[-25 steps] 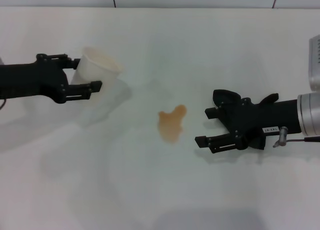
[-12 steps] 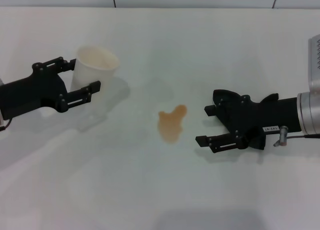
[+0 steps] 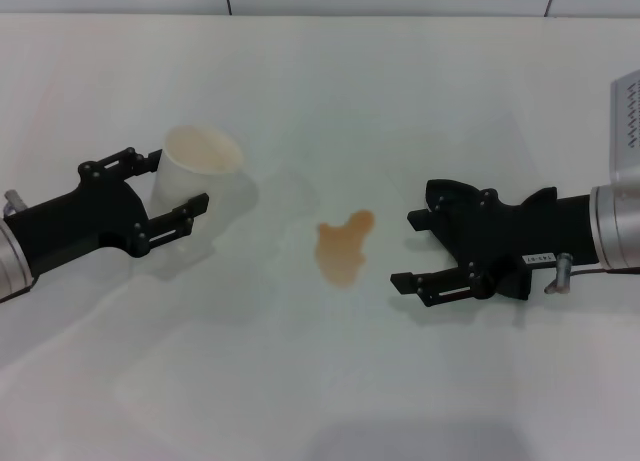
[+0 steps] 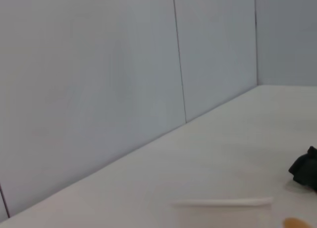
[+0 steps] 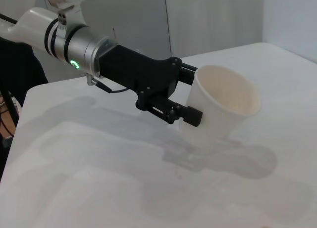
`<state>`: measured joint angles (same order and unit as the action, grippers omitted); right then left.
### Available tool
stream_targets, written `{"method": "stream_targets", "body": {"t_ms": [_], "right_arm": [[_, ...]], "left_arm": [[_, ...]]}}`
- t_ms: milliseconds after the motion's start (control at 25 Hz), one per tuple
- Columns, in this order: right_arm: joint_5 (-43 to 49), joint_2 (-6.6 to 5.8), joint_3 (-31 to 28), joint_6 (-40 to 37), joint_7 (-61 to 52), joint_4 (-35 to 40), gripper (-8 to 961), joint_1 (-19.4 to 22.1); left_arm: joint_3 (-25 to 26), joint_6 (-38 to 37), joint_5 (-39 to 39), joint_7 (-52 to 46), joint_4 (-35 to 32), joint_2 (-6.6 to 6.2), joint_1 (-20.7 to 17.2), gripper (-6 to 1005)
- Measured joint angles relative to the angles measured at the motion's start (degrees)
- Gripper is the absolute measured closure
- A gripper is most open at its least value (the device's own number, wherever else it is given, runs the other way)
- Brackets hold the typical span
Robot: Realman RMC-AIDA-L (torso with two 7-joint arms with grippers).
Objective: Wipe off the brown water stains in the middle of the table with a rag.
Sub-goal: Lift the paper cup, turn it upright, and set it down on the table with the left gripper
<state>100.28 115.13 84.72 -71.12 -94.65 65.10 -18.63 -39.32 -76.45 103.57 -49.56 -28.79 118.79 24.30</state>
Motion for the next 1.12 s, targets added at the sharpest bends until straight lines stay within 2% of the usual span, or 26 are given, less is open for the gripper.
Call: {"method": "stream_targets", "body": {"t_ms": [1120], "right_arm": [[0.5, 0.09, 1.1, 0.8, 0.1, 0.2, 141, 0.0]], "left_arm": [[-0.3, 0.8, -0.4, 2.0, 0.8, 0.42, -3.1, 214]]}}
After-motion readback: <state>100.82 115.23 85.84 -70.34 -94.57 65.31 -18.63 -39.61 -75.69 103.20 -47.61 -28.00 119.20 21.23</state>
